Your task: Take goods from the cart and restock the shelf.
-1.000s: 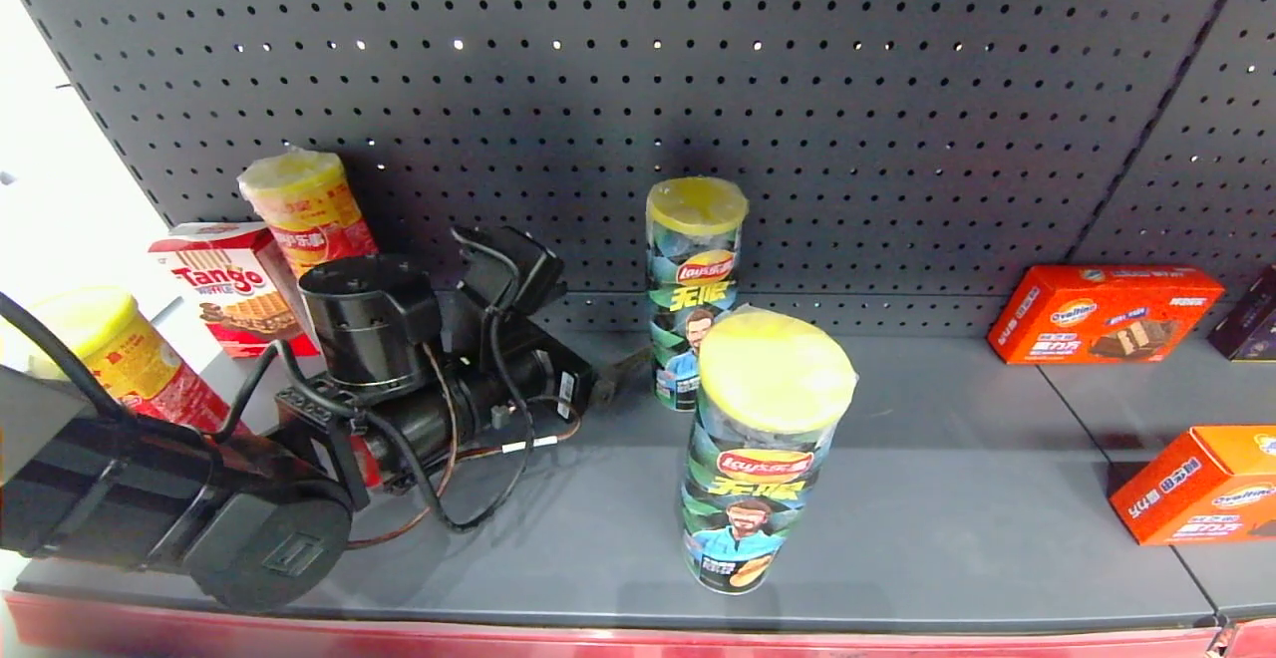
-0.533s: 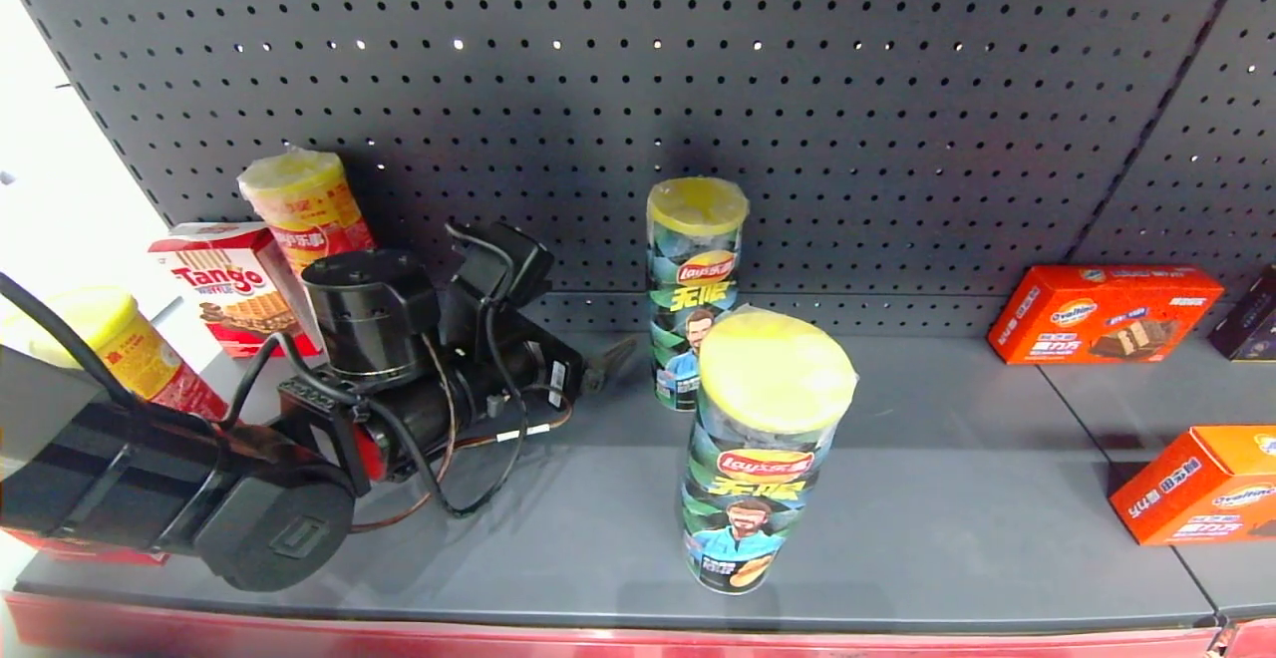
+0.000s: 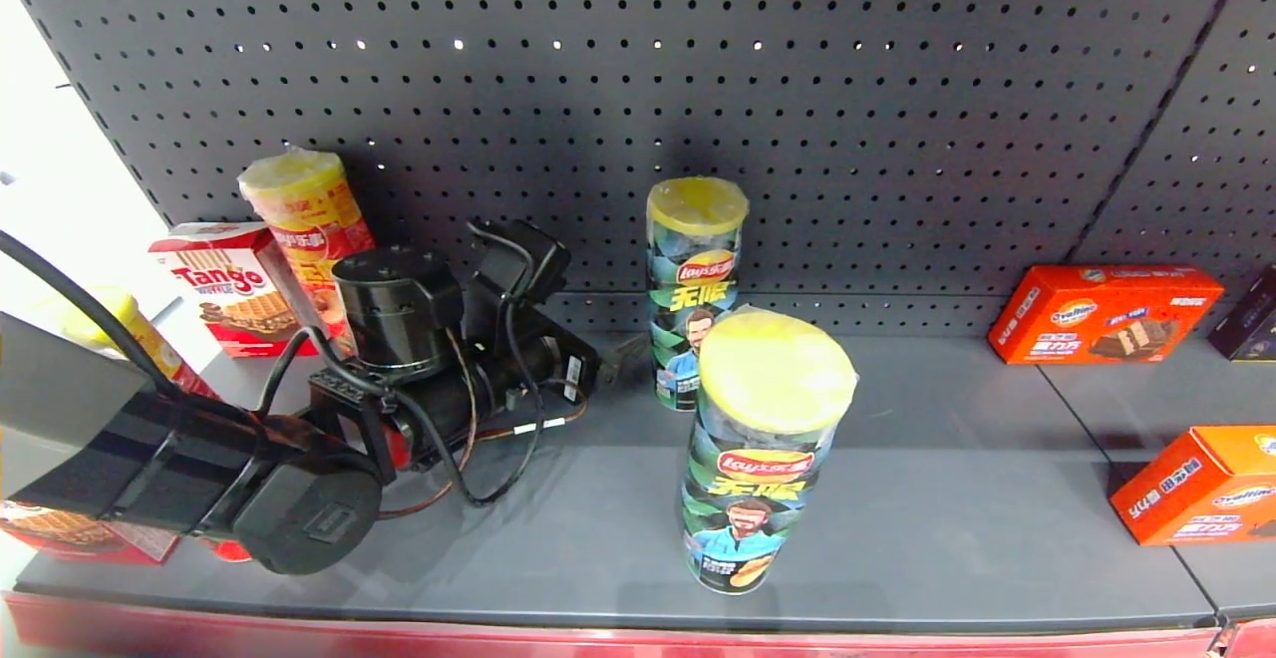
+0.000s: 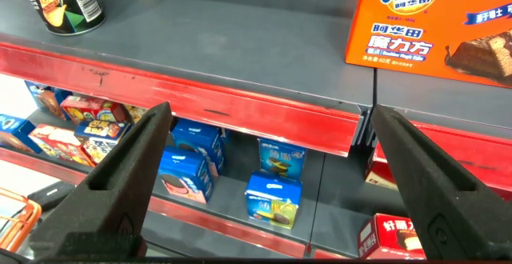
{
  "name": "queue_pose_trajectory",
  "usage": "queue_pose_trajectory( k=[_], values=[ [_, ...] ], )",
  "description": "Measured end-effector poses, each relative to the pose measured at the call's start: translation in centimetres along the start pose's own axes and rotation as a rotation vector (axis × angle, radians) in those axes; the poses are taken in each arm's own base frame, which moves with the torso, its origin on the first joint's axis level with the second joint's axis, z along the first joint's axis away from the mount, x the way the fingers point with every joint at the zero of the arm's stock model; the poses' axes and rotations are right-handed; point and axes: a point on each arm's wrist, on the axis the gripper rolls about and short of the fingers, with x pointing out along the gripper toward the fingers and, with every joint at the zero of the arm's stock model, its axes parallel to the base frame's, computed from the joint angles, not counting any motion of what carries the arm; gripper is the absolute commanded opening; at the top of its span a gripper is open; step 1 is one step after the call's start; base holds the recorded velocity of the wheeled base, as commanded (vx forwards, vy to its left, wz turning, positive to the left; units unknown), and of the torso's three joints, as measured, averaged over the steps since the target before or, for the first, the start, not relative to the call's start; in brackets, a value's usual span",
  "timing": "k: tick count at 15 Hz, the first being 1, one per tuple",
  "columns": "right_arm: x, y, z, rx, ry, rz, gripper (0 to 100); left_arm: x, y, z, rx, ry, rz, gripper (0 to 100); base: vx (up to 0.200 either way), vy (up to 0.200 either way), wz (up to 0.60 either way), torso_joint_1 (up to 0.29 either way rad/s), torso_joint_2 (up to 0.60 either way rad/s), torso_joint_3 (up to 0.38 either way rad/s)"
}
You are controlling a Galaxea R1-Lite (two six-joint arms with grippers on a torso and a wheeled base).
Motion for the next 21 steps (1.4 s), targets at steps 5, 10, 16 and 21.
queue_pose_trajectory(
  k=[5, 10, 16, 21],
  values=[
    [0.0, 0.0, 0.0, 0.0, 0.0, 0.0, 100, 0.4, -0.2, -0.1, 0.0, 0.0, -0.005, 100, 0.0, 0.0, 0.0, 0.0, 0.0, 0.0],
    [0.0, 0.0, 0.0, 0.0, 0.0, 0.0, 100, 0.5, -0.4, -0.2, 0.0, 0.005, -0.011, 100, 0.0, 0.0, 0.0, 0.0, 0.0, 0.0],
    [0.0, 0.0, 0.0, 0.0, 0.0, 0.001, 100, -3.1, -1.1, 0.4, -0.009, -0.005, -0.027, 100, 0.0, 0.0, 0.0, 0.0, 0.0, 0.0],
    [0.0, 0.0, 0.0, 0.0, 0.0, 0.0, 100, -8.9, -2.2, 2.5, -0.018, -0.092, -0.052, 100, 0.0, 0.0, 0.0, 0.0, 0.0, 0.0]
  ],
)
